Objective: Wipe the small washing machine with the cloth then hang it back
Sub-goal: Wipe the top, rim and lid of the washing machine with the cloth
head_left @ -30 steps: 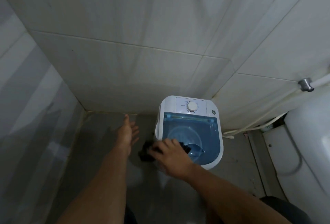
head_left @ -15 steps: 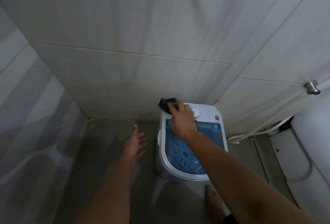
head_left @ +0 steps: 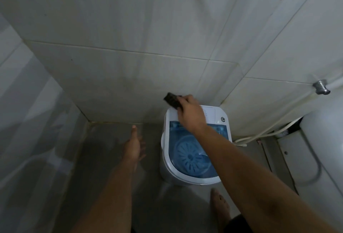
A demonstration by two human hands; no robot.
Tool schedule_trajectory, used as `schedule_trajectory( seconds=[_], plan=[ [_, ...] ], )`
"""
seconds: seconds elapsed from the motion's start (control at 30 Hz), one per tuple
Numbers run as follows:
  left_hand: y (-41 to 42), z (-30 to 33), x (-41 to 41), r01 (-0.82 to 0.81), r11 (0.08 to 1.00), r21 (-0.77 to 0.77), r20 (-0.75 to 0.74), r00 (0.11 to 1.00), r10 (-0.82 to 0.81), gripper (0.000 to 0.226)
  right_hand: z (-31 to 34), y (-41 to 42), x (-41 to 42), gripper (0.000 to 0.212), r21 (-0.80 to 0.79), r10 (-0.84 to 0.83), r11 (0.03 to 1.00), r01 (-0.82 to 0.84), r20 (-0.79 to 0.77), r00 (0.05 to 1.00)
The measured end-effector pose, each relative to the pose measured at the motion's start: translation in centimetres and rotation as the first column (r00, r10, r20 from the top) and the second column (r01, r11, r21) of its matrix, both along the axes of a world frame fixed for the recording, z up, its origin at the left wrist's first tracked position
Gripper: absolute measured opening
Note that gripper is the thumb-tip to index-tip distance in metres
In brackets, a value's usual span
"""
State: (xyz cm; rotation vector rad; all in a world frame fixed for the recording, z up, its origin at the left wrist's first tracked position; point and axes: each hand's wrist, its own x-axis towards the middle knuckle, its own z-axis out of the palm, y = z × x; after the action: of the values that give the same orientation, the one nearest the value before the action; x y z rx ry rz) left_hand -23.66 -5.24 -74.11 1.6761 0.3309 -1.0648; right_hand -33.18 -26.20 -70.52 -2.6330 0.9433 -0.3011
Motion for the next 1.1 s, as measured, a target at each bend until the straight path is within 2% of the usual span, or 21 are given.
schedule_trajectory(
  seconds=[0.03,0.1,0.23,0.4,0.6,0.67,0.7,0.77,0.83,0.9,0.93,0.97,1.03,1.1],
  plan=[
    [-0.1,0.4,-0.4,0.058,0.998,-0.025,-0.052,0.997,-0.059,0.098,-0.2,-0.1,-0.1,0.051,-0.040,-0.072,0.997,0.069,-0.071,0.995],
    [-0.2,0.8,-1.0,0.146,0.988,-0.057,-0.120,0.981,-0.152,0.093,-1.1,1.0,-0.8,0.057,-0.113,-0.076,0.992,0.058,-0.162,0.984],
    [-0.5,0.8,-1.6,0.206,0.970,-0.128,-0.229,0.946,-0.231,0.099,-2.7,4.9,-3.6,0.060,-0.241,0.205,0.937,-0.254,-0.210,0.956],
    [-0.2,0.7,-1.7,0.134,0.978,-0.160,-0.261,0.950,-0.172,0.099,-3.0,7.5,-7.1,0.047,-0.180,0.414,0.879,-0.442,-0.173,0.894],
    [-0.4,0.9,-1.5,0.085,0.975,-0.203,-0.308,0.940,-0.146,0.099,-3.0,9.2,-8.1,0.038,-0.027,0.666,0.724,-0.689,-0.236,0.708],
    [-0.5,0.8,-1.4,0.096,0.973,-0.209,-0.307,0.938,-0.159,0.099,-2.5,9.5,-8.0,0.037,0.025,0.697,0.702,-0.712,-0.231,0.679],
    [-0.6,0.8,-1.5,0.099,0.973,-0.210,-0.301,0.940,-0.161,0.098,-1.8,9.4,-7.8,0.036,0.084,0.693,0.717,-0.692,-0.193,0.695],
    [-0.6,0.8,-1.6,0.089,0.972,-0.218,-0.274,0.950,-0.149,0.092,-0.3,8.6,-7.1,0.031,0.265,0.604,0.781,-0.566,-0.087,0.792],
    [-0.6,0.5,-1.5,0.096,0.975,-0.199,-0.214,0.967,-0.139,0.091,1.0,6.9,-6.1,0.026,0.473,0.378,0.815,-0.335,0.005,0.926],
    [-0.6,0.2,-1.5,0.119,0.979,-0.165,-0.158,0.977,-0.146,0.091,1.7,4.7,-5.0,0.023,0.605,0.125,0.786,-0.130,0.050,0.991],
    [-0.5,0.2,-1.5,0.124,0.980,-0.158,-0.146,0.978,-0.148,0.090,1.8,3.8,-4.5,0.022,0.585,0.068,0.808,-0.070,0.024,0.997],
    [-0.5,0.2,-1.4,0.129,0.980,-0.152,-0.140,0.979,-0.150,0.090,1.6,3.1,-4.1,0.023,0.498,0.063,0.866,-0.042,-0.025,0.998],
    [-0.5,0.3,-1.4,0.139,0.980,-0.140,-0.139,0.978,-0.158,0.091,0.5,3.0,-3.7,0.029,0.258,0.056,0.966,-0.022,-0.125,0.991],
    [-0.5,0.4,-1.4,0.143,0.980,-0.139,-0.138,0.977,-0.162,0.091,-0.1,4.0,-3.8,0.035,0.032,0.002,1.000,0.002,-0.127,0.992]
  ],
)
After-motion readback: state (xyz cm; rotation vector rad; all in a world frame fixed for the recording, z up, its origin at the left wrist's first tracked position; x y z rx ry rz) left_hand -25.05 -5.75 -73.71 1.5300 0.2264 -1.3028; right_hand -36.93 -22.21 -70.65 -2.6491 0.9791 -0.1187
